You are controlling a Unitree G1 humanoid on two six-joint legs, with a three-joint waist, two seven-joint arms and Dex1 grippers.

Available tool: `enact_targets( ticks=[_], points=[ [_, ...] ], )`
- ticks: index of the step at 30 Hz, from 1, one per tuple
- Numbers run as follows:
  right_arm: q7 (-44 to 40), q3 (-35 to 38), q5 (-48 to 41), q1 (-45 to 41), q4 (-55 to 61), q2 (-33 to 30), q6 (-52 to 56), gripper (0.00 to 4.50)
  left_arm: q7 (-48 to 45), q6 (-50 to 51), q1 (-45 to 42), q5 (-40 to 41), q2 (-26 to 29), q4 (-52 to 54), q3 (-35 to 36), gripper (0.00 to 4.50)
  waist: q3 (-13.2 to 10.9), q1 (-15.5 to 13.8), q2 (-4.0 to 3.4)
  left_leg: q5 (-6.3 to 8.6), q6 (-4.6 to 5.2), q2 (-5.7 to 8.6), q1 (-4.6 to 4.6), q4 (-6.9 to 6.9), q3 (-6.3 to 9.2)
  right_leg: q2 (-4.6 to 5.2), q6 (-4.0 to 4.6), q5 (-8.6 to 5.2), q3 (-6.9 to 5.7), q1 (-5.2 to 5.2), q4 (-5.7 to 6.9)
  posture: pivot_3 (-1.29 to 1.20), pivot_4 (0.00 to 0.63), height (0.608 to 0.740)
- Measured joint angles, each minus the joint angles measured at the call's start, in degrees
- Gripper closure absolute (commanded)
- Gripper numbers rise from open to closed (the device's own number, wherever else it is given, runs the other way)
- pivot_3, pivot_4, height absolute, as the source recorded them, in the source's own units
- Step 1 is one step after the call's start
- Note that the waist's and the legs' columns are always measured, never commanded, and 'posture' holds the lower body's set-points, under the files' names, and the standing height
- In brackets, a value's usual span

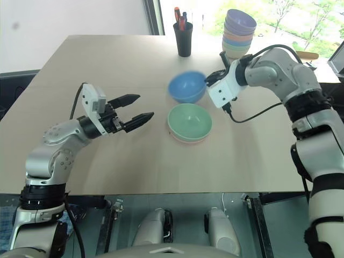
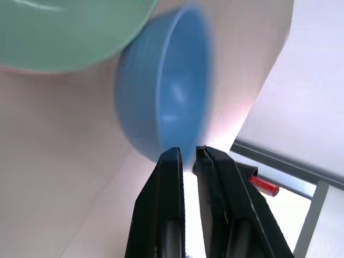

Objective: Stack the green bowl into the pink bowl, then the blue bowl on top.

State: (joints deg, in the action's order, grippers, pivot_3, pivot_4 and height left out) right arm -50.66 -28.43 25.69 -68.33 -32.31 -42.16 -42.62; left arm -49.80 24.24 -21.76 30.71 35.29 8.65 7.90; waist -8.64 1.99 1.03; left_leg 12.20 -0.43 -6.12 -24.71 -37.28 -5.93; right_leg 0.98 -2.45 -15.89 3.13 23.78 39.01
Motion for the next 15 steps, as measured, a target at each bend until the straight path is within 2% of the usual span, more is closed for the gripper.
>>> enact_targets(
  ticks=[4,7,13,15],
  points=[
    [-5.95,3.32,-5.73,7.41,15.77,-4.32,6.88,4.03,-1.11,-0.76,-1.28,-0.24,-0.16,-1.71,-0.82,0.0,0.0,-0.3,0.0,0.01,0.01,0.0,0.0,-0.04,0.02,0.0,0.0,0.0,-0.02,-0.02,0.0,0.0,0.15,0.74],
    [-8.36,4.9,-7.92,11.64,22.58,-5.73,11.91,4.03,-1.66,-1.03,-2.11,-0.36,-0.24,-3.02,-1.35,0.0,0.0,-0.46,0.0,0.03,0.06,0.0,0.02,-0.08,0.02,-0.01,-0.01,0.0,-0.02,-0.04,0.04,0.0,0.15,0.74],
    [-9.03,6.73,-7.92,13.26,24.63,-6.55,16.48,4.03,-3.33,-1.85,-4.17,-1.39,-0.37,-5.16,-2.0,0.0,0.0,-0.75,0.0,0.03,0.06,0.0,0.04,-0.11,0.03,-0.03,0.0,0.0,-0.02,-0.04,0.06,0.0,0.15,0.74],
    [-9.1,6.83,-7.8,13.26,24.11,-6.84,17.15,3.5,-3.73,-2.18,-4.47,-1.5,-0.42,-5.42,-2.14,0.0,0.0,-0.96,0.0,0.03,0.05,0.0,0.03,-0.1,0.01,-0.03,0.0,0.0,-0.01,-0.04,0.03,0.0,0.15,0.74]
  ],
)
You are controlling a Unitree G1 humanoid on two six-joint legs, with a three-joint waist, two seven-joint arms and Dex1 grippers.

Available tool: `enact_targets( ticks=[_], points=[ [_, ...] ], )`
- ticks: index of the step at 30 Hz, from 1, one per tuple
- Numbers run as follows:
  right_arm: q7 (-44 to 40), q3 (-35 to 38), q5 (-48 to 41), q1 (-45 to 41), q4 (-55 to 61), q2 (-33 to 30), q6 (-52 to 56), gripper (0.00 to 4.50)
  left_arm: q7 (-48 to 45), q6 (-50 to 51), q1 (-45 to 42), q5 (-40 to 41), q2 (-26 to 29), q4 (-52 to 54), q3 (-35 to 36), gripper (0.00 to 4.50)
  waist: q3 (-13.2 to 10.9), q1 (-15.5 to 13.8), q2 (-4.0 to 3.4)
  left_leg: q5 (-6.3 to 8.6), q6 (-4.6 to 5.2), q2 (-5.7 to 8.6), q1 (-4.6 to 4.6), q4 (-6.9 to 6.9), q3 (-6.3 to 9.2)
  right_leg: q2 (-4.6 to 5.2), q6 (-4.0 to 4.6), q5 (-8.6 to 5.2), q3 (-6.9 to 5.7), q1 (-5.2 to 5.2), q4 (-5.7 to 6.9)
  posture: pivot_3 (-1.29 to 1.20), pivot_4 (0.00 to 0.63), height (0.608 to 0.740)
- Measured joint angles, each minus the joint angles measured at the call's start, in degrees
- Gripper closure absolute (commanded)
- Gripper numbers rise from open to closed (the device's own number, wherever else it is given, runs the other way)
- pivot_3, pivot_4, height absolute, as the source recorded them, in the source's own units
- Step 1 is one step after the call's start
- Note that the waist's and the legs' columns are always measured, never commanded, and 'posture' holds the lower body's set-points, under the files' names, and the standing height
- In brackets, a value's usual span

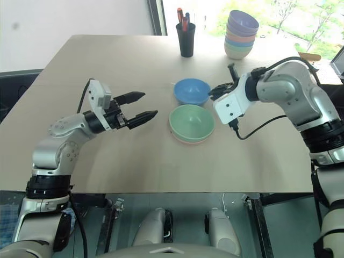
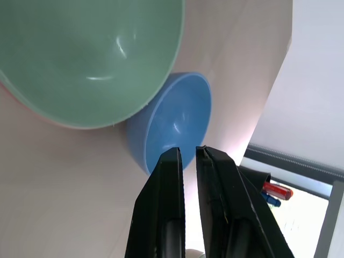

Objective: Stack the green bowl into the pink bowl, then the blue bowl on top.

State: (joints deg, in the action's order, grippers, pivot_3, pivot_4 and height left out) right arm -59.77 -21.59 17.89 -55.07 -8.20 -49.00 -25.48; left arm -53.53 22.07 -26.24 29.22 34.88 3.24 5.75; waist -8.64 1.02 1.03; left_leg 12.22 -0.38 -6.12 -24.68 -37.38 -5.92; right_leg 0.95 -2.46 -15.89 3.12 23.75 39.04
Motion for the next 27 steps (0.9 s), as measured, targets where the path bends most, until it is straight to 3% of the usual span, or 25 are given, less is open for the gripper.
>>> enact_targets(
  ticks=[3,4,6,7,10,27],
  points=[
    [-0.34,0.0,0.18,0.0,-1.41,0.02,0.28,2.56,-0.15,-0.09,-0.08,-0.2,-0.31,-0.01,-0.1,0.0,0.0,-0.24,0.0,0.0,0.0,0.0,-0.02,0.0,0.0,0.0,0.0,0.0,0.0,0.0,-0.02,0.0,0.15,0.74],
    [-0.42,0.0,0.28,0.0,-2.09,0.22,0.26,1.84,-0.12,-0.09,-0.06,-0.29,-0.32,-0.01,-0.09,0.0,0.0,-0.28,0.0,0.0,0.0,0.0,-0.02,0.0,0.0,0.0,0.0,0.0,0.0,0.0,-0.02,0.0,0.15,0.74],
    [-0.34,-0.01,0.55,-0.12,-2.85,0.74,0.13,1.45,-0.02,-0.09,0.02,-0.3,-0.39,0.0,-0.08,0.0,0.0,-0.24,0.0,0.0,0.0,0.0,-0.01,0.0,0.0,0.0,0.0,0.0,0.0,0.0,-0.02,0.0,0.15,0.74],
    [0.21,-0.21,1.59,-0.59,-5.15,2.08,-0.37,0.89,0.14,-0.09,0.24,-0.32,-0.58,0.08,-0.06,0.0,0.0,-0.16,0.0,0.0,0.0,0.0,0.0,0.0,-0.01,0.0,0.0,0.0,0.01,0.0,-0.01,0.0,0.15,0.74],
    [2.13,-1.78,4.44,-1.77,-11.08,4.92,-2.57,0.09,0.34,-0.08,0.77,-0.38,-0.68,0.11,0.02,0.0,0.0,-0.2,0.0,-0.01,0.0,0.0,-0.02,0.0,0.0,-0.01,0.0,0.0,0.0,0.02,0.0,0.0,0.15,0.74],
    [21.06,-11.89,21.32,-14.31,-46.44,18.38,-16.39,0.09,2.6,0.24,2.71,0.23,-0.19,2.62,1.93,0.0,-0.01,-0.04,-0.01,-0.04,-0.07,0.0,-0.03,0.02,-0.02,0.0,0.0,0.0,0.02,0.03,-0.01,0.0,0.15,0.74]
  ],
)
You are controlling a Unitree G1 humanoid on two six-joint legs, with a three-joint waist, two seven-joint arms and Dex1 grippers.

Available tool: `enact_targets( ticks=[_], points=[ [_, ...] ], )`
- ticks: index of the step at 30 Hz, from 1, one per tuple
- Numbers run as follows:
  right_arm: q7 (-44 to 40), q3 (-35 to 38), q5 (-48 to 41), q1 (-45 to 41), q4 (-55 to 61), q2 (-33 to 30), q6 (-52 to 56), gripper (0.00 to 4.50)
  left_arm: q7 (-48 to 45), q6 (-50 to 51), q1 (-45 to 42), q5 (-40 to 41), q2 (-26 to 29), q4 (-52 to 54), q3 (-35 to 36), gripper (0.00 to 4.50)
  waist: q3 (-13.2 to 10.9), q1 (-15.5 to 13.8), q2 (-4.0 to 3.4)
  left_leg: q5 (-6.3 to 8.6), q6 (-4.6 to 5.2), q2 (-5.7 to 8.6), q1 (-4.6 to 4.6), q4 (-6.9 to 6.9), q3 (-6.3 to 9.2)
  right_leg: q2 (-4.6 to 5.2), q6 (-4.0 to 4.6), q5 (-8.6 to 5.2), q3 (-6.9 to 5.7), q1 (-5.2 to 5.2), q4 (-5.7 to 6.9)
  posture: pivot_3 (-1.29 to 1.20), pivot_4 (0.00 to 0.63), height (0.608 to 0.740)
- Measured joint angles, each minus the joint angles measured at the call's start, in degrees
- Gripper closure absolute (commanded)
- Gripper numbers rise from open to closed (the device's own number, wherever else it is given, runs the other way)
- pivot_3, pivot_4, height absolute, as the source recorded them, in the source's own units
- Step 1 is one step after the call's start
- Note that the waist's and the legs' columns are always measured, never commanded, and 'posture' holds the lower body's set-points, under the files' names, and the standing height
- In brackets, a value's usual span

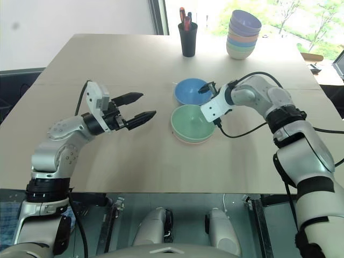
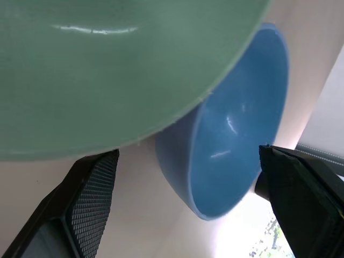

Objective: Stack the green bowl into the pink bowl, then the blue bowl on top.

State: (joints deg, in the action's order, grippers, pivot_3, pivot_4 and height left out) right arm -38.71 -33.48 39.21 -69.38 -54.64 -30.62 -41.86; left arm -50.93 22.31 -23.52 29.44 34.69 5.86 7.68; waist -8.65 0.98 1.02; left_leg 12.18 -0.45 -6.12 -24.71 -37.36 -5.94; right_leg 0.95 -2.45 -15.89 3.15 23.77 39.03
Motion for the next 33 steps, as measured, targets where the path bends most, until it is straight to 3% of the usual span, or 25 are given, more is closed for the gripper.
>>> enact_targets(
  ticks=[12,33],
  points=[
    [5.42,-2.59,3.83,-2.89,-9.46,3.34,-3.49,0.09,2.63,0.79,3.95,1.61,0.27,3.62,3.7,0.0,0.0,0.15,-0.01,0.0,0.0,0.0,0.01,0.02,0.0,0.01,0.0,0.0,0.0,0.0,0.01,0.0,0.15,0.74],
    [6.8,-3.53,5.18,-3.82,-11.72,4.04,-4.38,0.09,3.57,0.6,5.14,1.75,0.27,4.71,3.68,0.0,0.0,0.16,-0.01,0.0,0.0,0.0,0.01,0.02,0.0,0.01,0.0,0.0,-0.01,0.0,0.02,0.0,0.15,0.74]
  ],
)
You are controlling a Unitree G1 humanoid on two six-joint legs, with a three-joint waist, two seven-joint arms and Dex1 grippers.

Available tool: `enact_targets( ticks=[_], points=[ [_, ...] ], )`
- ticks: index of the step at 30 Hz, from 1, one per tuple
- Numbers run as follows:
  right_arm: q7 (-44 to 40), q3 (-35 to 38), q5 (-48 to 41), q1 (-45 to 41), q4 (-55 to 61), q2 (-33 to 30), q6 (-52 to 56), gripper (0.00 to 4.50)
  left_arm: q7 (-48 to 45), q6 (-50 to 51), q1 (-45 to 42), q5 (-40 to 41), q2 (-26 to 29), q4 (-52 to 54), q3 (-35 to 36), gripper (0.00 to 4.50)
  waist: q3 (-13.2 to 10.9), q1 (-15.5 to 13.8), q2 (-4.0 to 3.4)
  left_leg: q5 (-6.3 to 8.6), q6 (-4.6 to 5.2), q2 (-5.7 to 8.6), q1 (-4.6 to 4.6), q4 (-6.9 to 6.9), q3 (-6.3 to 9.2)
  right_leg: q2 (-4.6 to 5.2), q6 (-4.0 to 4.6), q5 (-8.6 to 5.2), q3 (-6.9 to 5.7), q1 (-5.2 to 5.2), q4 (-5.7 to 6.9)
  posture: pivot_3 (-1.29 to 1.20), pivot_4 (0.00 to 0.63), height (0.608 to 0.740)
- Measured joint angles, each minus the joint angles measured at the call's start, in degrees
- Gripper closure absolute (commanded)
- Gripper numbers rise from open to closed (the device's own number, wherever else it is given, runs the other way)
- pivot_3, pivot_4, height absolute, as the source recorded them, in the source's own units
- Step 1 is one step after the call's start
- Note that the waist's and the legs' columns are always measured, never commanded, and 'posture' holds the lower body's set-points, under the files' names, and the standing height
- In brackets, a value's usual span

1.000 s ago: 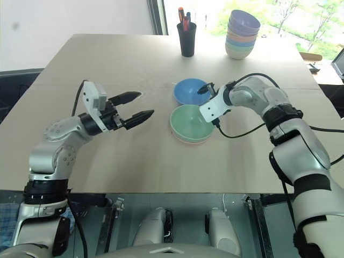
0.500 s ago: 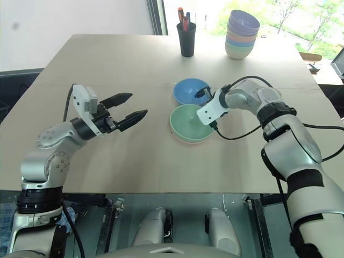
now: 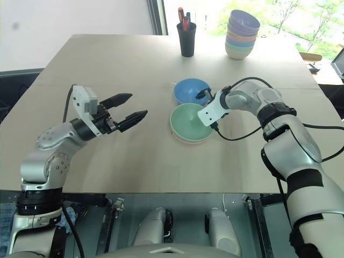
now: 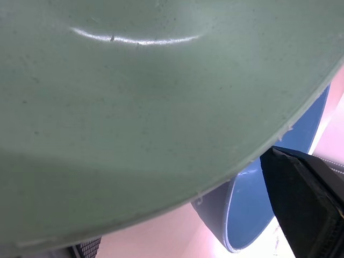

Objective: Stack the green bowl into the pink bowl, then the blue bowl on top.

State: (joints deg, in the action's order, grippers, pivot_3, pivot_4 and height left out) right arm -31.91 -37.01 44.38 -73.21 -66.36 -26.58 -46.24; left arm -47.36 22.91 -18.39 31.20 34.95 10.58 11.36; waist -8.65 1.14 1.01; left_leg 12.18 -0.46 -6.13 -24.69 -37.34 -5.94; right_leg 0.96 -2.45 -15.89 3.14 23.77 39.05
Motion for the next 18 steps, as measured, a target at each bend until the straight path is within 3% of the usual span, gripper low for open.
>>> enact_targets(
  ticks=[1,2,4,6,7,8,14,18],
  points=[
    [-0.11,0.0,0.0,0.0,0.0,0.0,0.11,0.09,-0.01,-0.05,0.0,-0.02,0.0,-0.01,-0.02,0.0,0.0,0.0,0.0,0.0,0.0,0.0,0.0,0.0,0.0,0.0,0.0,0.0,0.0,0.0,0.0,0.0,0.15,0.74],
    [-0.15,0.0,-0.01,0.0,-0.01,0.0,0.13,0.48,-0.03,-0.08,0.0,-0.03,0.0,-0.01,-0.04,0.0,0.0,0.0,0.0,0.0,0.0,0.0,0.0,0.0,0.0,0.0,0.0,0.0,0.0,0.0,0.0,0.0,0.15,0.74],
    [-0.15,0.0,-0.01,0.0,-0.01,-0.01,0.11,0.75,-0.07,-0.11,0.0,-0.04,0.0,-0.01,-0.08,0.0,0.0,0.0,0.0,0.0,0.0,0.0,0.0,0.0,0.0,0.0,0.0,0.0,0.0,0.0,0.0,0.0,0.15,0.74],
    [-0.15,0.0,-0.02,0.0,-0.01,-0.03,0.03,1.59,-0.16,-0.12,0.0,-0.04,0.0,-0.01,-0.09,0.0,0.0,0.0,0.0,0.0,0.0,0.0,0.0,0.0,0.0,0.0,0.0,0.0,0.0,0.0,0.0,0.0,0.15,0.74],
    [-0.15,-0.01,-0.02,0.0,-0.01,-0.05,0.01,1.78,-0.21,-0.12,0.0,-0.04,0.0,-0.02,-0.09,0.0,0.0,0.0,0.0,0.0,0.0,0.0,0.0,0.0,0.0,0.0,0.0,0.0,0.0,0.0,0.0,0.0,0.15,0.74],
    [-0.14,-0.01,-0.01,0.0,-0.01,-0.07,0.0,2.37,-0.26,-0.13,-0.01,-0.05,0.0,-0.03,-0.09,0.0,0.0,0.0,0.0,0.0,0.0,0.0,0.0,0.0,0.0,0.0,0.0,0.0,0.0,0.0,0.0,0.0,0.15,0.74],
    [-0.13,0.0,-0.06,0.0,-0.01,-0.15,-0.04,4.47,-0.35,-0.22,-0.02,-0.17,0.0,-0.06,-0.19,0.0,0.0,0.0,0.0,0.0,0.0,0.0,0.0,0.0,0.0,0.0,0.0,0.0,0.0,0.0,0.0,0.0,0.15,0.74],
    [-0.08,0.0,-0.02,-0.05,-0.04,-0.34,-0.14,4.47,-0.37,-0.35,-0.05,-0.27,0.0,-0.07,-0.25,0.0,0.0,0.0,-0.01,0.0,0.0,0.0,0.0,0.01,0.0,0.0,0.0,0.0,0.0,0.01,-0.01,0.0,0.15,0.74]
  ],
)
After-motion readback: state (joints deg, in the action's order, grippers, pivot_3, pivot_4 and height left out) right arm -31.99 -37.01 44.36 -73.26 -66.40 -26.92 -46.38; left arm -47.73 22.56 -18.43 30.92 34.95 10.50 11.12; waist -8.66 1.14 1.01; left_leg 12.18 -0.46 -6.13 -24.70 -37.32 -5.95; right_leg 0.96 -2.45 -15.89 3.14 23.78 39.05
